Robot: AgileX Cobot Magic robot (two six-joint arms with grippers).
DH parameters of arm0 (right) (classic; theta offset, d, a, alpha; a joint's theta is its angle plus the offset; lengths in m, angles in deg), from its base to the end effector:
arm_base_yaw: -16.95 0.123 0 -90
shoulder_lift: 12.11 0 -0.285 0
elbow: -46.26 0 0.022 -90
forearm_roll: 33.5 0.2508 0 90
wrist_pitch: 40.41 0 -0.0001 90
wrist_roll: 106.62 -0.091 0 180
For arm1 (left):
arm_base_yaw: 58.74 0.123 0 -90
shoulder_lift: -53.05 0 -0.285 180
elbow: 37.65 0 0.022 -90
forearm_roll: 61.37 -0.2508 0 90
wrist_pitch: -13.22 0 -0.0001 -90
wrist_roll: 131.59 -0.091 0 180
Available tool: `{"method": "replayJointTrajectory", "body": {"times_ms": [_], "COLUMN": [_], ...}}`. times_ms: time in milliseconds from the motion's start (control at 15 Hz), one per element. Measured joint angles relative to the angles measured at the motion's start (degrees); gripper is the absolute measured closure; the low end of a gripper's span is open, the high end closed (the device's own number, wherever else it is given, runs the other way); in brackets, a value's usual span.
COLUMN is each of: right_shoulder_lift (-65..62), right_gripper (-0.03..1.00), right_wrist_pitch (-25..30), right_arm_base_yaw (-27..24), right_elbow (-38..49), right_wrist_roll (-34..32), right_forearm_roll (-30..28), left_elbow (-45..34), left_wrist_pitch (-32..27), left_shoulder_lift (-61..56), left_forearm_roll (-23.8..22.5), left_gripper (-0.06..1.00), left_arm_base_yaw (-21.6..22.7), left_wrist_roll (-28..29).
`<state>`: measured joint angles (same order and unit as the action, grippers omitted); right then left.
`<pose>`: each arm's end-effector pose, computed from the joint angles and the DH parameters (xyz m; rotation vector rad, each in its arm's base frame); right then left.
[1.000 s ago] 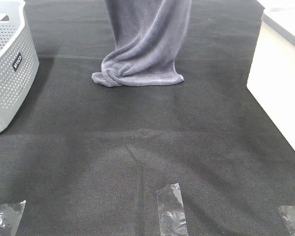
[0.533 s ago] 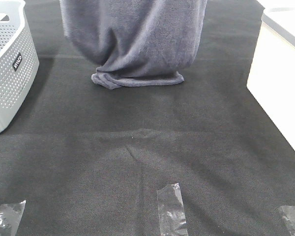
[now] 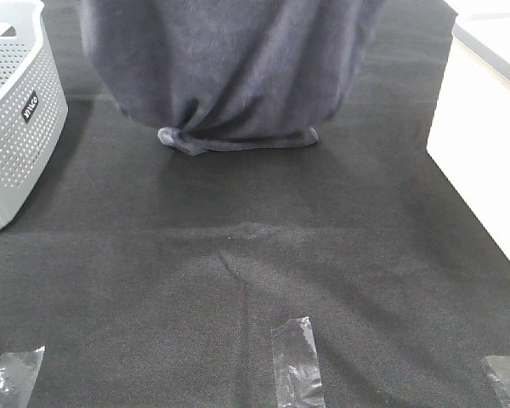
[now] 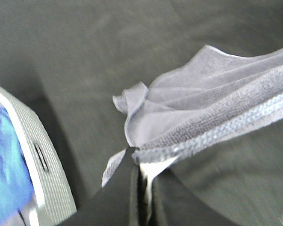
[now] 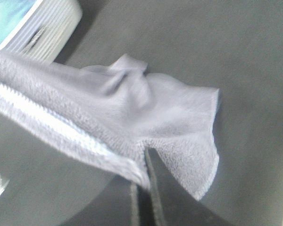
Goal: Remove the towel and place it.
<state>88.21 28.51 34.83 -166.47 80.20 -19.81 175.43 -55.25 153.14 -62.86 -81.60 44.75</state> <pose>0.3138 0.1223 0.4555 -0.5133 2.3276 0.3982 0.3104 -0.1285 0.4569 0.5427 2.3049 -0.1288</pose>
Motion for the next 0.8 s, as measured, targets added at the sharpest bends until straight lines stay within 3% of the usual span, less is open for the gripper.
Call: {"method": "replayJointTrajectory", "body": {"times_ms": [533, 800], "right_shoulder_lift": [-17.2, -23.9], "right_gripper": [0.95, 0.95], "right_wrist_pitch": [-0.5, -0.6], "right_arm_base_yaw": [0.6, 0.6], "right_elbow": [22.8, 30.3], "right_wrist_roll": [-0.5, -1.4], "right_forearm_roll": [8.3, 10.2], "left_elbow": [-25.3, -31.1], "left_wrist_pitch": [1.8, 2.5], "left_shoulder_lift": [-21.0, -28.8], "left_forearm_roll": [4.7, 7.4], "left_gripper": [0.94, 0.94], "left_arm_base_yaw": [-0.5, -0.6], "left_wrist_roll": [5.3, 5.2]}}
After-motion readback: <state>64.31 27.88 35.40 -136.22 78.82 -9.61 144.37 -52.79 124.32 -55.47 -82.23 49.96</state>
